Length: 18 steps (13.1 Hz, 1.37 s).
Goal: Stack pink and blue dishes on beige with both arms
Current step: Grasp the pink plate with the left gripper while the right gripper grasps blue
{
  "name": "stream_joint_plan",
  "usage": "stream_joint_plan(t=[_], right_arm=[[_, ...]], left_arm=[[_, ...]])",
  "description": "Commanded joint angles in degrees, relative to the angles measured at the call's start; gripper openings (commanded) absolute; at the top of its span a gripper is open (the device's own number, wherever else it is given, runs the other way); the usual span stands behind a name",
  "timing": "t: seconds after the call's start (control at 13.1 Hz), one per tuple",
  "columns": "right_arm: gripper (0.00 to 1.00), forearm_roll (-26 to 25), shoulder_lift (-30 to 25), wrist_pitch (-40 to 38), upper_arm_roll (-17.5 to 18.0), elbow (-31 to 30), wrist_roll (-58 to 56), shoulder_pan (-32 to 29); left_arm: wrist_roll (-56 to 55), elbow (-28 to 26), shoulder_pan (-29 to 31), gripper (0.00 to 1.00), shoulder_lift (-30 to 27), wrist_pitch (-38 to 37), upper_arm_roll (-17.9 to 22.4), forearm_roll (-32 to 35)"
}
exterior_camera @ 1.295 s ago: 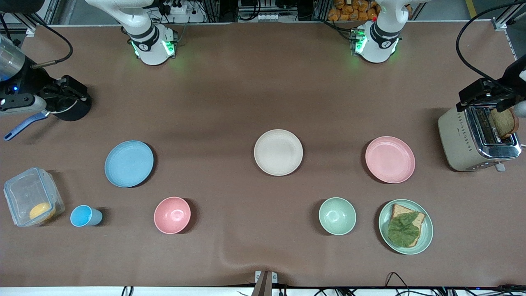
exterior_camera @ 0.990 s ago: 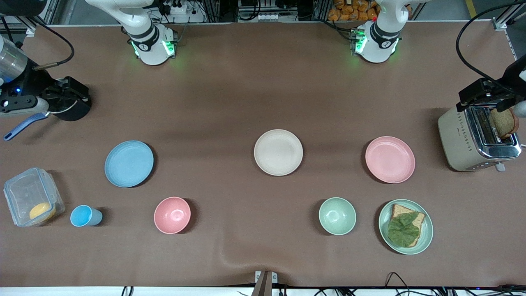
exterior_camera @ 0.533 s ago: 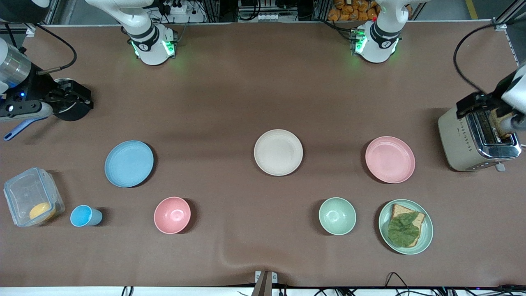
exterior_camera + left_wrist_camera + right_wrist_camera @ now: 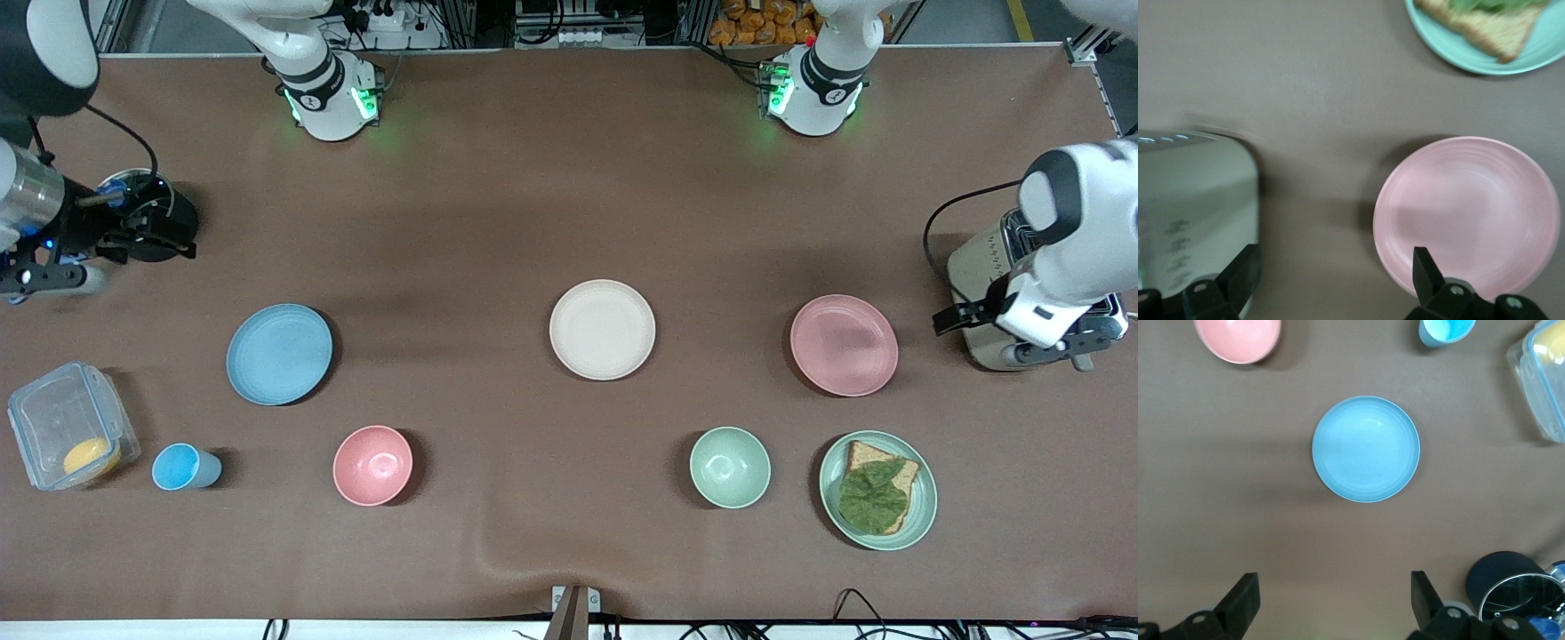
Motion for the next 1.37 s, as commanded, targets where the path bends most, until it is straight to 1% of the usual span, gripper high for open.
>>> stream_joint_plan(t=[0.0,0.23,0.46,0.53,0.61,0.69,0.84,0.91,0.99,1.07,1.14,1.22,1.3], right_arm=[[1.0,0.2,6.0,3.0,0.7,0.6,-0.4,-4.1],[1.0,0.2,11.9,8.7,0.7,0.3,-6.4,-7.6],[1.0,0.2,18.0,13.2,0.7,0.3,-6.9,-9.2],[1.0,0.2,20.3,13.8,0.7,0.2,-7.3,-10.1],[1.0,0.4,22.3,15.7,0.8,-0.1,-9.0,-11.3],[1.0,0.4,23.6,17.4,0.8,-0.4,-9.9,-11.2],[1.0,0.3,25.0,19.4,0.8,-3.1,-10.0,-10.7],[1.0,0.3,25.6,23.2,0.8,-5.6,-10.0,-10.7],[1.0,0.4,25.8,27.1,0.8,-8.8,-10.1,-11.0],[1.0,0.4,25.7,29.4,0.8,-11.5,-10.1,-11.1],[1.0,0.4,26.0,31.0,0.8,-12.5,-10.2,-11.3],[1.0,0.4,26.9,32.0,0.8,-12.8,-10.2,-11.4],[0.94,0.3,27.5,32.3,0.8,-12.8,-10.2,-11.2]], left_arm=[[-2.6,0.2,0.1,1.0,6.2,6.2,-0.8,-0.8],[-2.7,0.3,0.0,1.0,8.7,8.2,-0.9,-0.8],[-3.3,0.2,-0.1,0.99,11.1,10.6,-0.9,-0.8],[-3.4,0.2,-0.1,0.94,11.4,10.7,-0.9,-0.8],[-3.4,0.2,-0.1,0.83,11.4,10.7,-0.9,-0.8],[-3.4,0.2,-0.1,0.73,11.5,10.7,-0.9,-0.8],[-3.6,0.3,-0.3,0.69,11.7,10.7,-1.1,-0.8],[-3.8,0.4,-0.3,0.67,11.9,10.7,-1.7,-0.8],[-4.2,0.4,-0.3,0.62,12.3,10.7,-1.9,-0.8],[-4.5,0.6,-0.4,0.57,12.7,10.8,-1.9,-0.8],[-4.5,0.6,-0.4,0.45,12.7,10.8,-1.9,-0.8],[-4.5,0.6,-0.4,0.26,12.7,10.8,-1.9,-0.8],[-4.5,0.6,-0.6,0.07,12.7,10.8,-2.0,-0.8]])
